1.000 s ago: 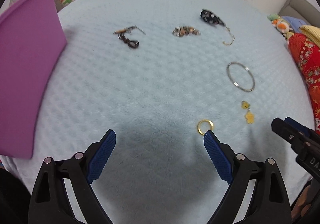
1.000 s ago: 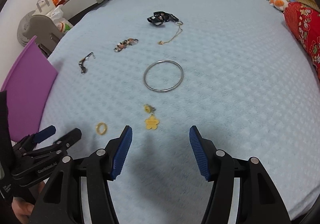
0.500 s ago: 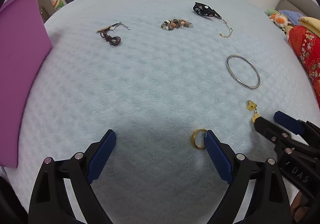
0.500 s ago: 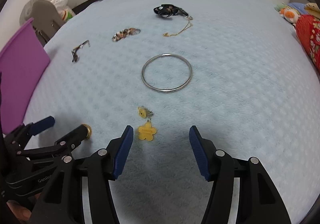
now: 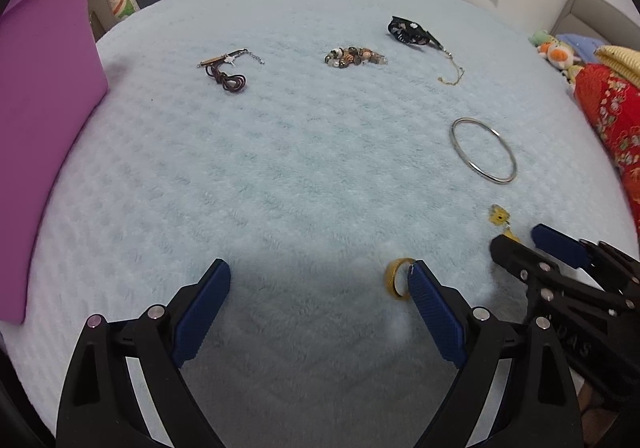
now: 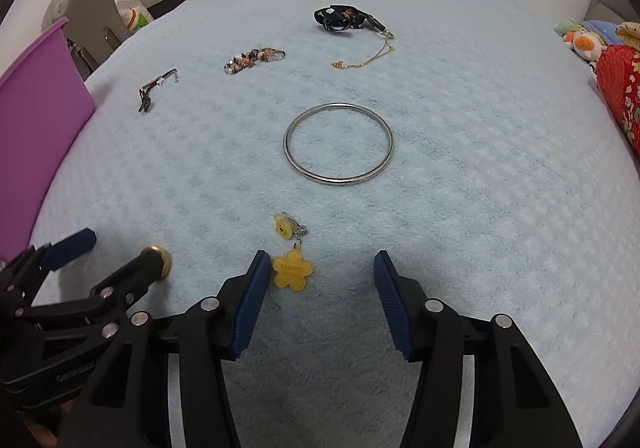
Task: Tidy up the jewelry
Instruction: 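Move the left gripper to the gold ring while the right gripper approaches the yellow flower earring, then close the left gripper on the gold ring while the right gripper grasps the flower earring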
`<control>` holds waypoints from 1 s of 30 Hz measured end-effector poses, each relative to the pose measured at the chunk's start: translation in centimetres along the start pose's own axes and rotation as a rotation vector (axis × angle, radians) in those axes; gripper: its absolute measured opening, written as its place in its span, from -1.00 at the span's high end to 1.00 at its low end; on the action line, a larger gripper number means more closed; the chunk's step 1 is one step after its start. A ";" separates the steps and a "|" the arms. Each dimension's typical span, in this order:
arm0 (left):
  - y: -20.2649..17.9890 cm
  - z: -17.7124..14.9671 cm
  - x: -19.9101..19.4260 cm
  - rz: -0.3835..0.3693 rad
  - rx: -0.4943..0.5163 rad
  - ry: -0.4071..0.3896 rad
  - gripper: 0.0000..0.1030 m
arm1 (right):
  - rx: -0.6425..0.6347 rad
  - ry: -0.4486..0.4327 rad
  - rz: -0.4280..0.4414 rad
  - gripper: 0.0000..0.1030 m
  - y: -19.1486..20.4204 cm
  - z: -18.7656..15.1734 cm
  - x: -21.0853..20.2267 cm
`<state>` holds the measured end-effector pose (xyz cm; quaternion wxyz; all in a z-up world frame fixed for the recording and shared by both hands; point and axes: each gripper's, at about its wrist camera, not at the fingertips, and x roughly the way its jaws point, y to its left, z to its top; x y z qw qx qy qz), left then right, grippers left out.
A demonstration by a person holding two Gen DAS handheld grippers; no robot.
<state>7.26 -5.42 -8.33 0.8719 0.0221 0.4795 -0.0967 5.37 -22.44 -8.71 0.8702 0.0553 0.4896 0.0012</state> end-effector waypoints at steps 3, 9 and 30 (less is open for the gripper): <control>-0.3 -0.2 -0.2 0.005 0.023 -0.001 -0.69 | -0.001 0.004 0.006 -0.01 -0.1 0.0 -0.1; -1.3 -0.6 -0.5 -0.007 0.075 -0.015 -0.67 | -0.032 0.017 0.005 -0.01 0.1 0.0 -0.4; -1.8 -1.0 0.4 0.020 0.085 -0.047 -0.46 | -0.080 0.008 -0.033 0.16 0.9 -0.1 0.6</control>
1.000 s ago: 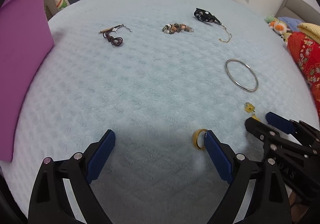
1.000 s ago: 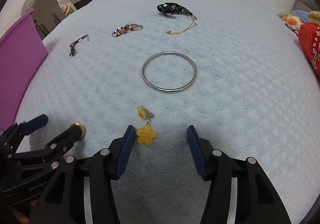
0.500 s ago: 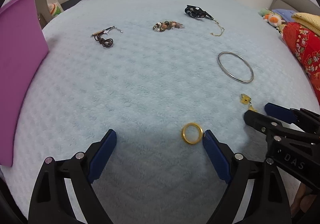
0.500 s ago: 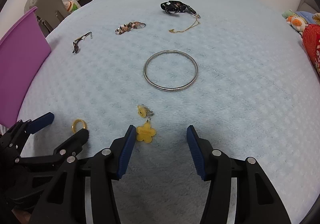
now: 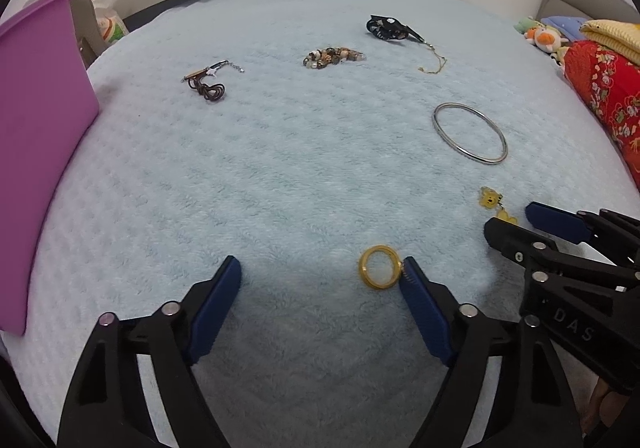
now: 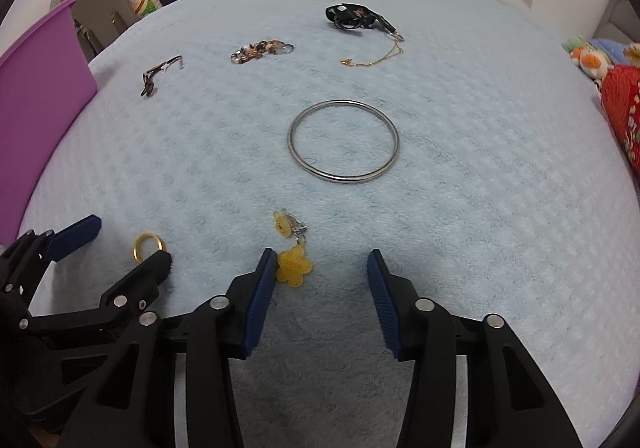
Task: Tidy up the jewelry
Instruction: 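Close the left gripper on the gold ring while the right gripper grasps the flower earring, then carry the ring with the left gripper while the right gripper carries the earring to the basin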
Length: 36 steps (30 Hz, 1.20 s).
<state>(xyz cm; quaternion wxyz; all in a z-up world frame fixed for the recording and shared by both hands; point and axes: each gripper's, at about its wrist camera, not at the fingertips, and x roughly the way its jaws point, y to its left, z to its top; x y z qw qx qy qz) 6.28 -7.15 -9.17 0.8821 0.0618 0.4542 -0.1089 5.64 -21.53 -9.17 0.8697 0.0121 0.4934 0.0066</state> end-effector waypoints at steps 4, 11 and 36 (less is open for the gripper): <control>0.1 0.2 -0.3 -0.035 0.012 0.000 -0.02 | 0.004 -0.002 0.014 0.27 0.0 0.0 -0.1; 1.8 0.4 -0.6 -0.089 -0.050 0.007 0.61 | 0.025 -0.006 0.065 0.65 0.0 -0.1 -0.5; 6.6 0.7 -10.2 -0.152 -0.128 -0.080 0.61 | 0.140 -0.101 0.300 0.65 1.3 -0.1 -8.0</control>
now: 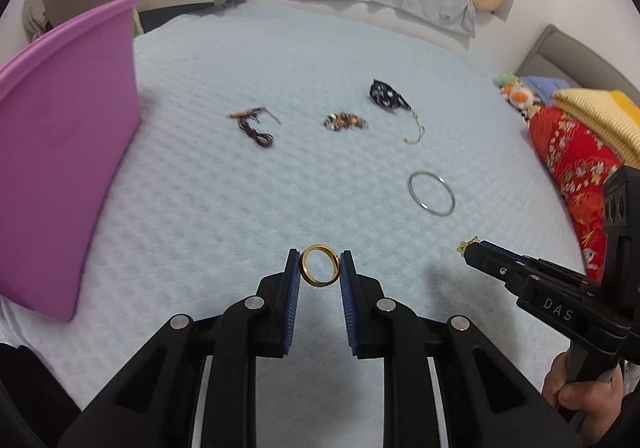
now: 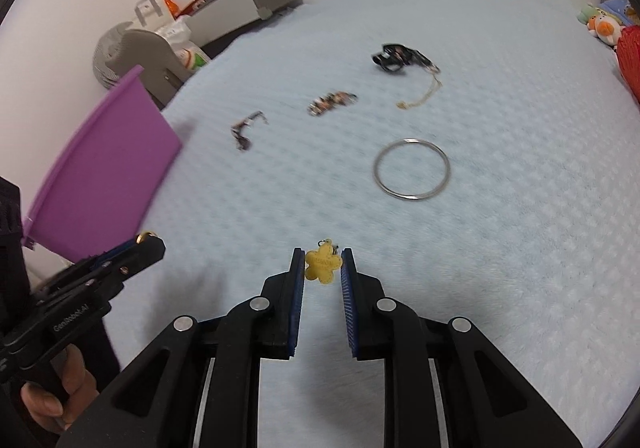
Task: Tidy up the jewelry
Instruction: 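Carry the ring with the left gripper while the right gripper carries the earring to the basin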
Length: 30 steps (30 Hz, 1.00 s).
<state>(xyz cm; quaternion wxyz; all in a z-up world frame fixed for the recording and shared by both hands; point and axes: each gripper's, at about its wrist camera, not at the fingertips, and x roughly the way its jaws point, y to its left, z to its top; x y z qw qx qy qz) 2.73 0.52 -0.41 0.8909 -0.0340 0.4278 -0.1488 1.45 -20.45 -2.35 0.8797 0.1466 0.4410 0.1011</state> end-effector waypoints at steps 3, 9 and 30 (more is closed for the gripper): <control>1.2 0.1 -1.5 0.005 -0.023 -0.007 0.61 | -0.008 -0.012 0.026 0.65 1.4 0.6 -0.8; 3.9 1.1 -4.1 0.045 -0.064 -0.028 0.61 | -0.064 -0.043 0.091 0.65 5.7 2.7 -2.0; 20.8 8.7 -13.9 0.265 -0.270 -0.134 0.61 | -0.381 -0.067 0.401 0.65 28.8 13.3 2.4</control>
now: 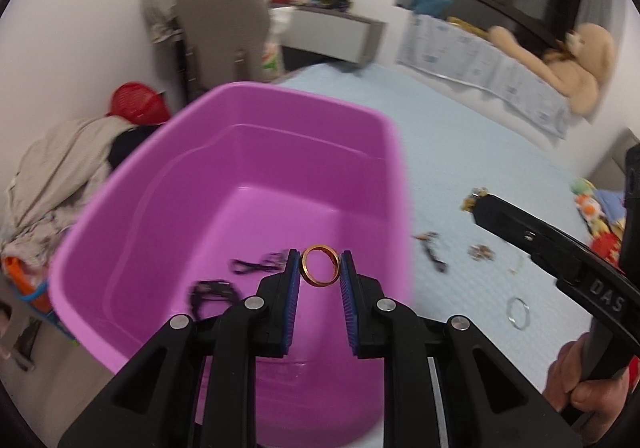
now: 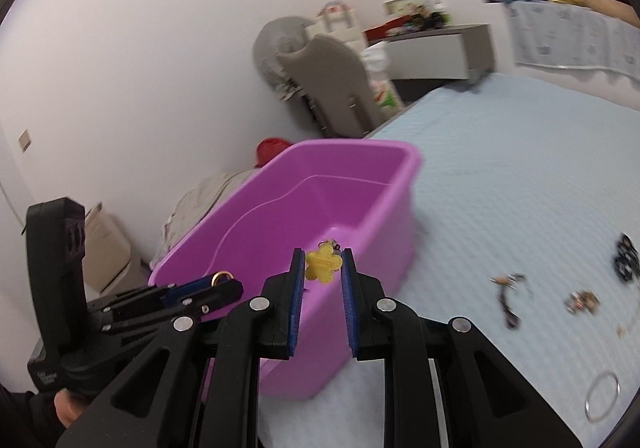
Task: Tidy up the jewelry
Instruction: 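Carry the ring with the left gripper while the right gripper carries the earring to the basin, then open the left gripper over the basin while the right gripper releases the earring there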
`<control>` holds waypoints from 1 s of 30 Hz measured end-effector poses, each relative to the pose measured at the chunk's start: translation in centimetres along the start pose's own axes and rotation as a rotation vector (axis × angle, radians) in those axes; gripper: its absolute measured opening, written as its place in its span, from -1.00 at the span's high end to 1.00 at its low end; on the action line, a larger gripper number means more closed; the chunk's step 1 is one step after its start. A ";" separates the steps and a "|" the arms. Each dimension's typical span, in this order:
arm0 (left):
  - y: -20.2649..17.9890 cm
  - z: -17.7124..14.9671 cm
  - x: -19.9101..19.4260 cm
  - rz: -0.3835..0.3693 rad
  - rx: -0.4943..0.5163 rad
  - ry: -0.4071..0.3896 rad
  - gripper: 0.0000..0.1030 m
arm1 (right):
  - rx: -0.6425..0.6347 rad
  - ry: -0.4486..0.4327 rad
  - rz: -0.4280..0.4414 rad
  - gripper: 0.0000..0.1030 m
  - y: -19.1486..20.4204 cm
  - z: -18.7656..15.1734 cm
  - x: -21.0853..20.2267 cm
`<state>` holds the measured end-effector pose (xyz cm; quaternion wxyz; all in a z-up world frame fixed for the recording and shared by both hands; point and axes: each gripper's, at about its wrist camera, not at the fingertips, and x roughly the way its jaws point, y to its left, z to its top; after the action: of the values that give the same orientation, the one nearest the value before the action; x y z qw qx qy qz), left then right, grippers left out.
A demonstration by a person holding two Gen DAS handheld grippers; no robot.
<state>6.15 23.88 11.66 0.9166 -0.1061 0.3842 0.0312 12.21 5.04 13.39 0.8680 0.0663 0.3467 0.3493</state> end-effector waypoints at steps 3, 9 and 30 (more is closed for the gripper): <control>2.3 0.7 1.2 0.040 -0.029 0.023 0.61 | -0.023 0.048 0.022 0.65 1.3 0.8 3.2; 4.2 1.2 3.9 0.072 -0.046 0.087 0.61 | -0.049 0.119 0.032 0.65 2.3 1.3 7.6; 4.6 1.3 4.5 0.165 -0.059 0.101 -0.28 | -0.088 0.180 -0.013 0.13 3.3 1.5 11.0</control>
<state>9.57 28.59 8.59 0.8869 -0.1026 0.4361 0.1126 16.98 14.89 9.65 0.8377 -0.0057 0.4080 0.3631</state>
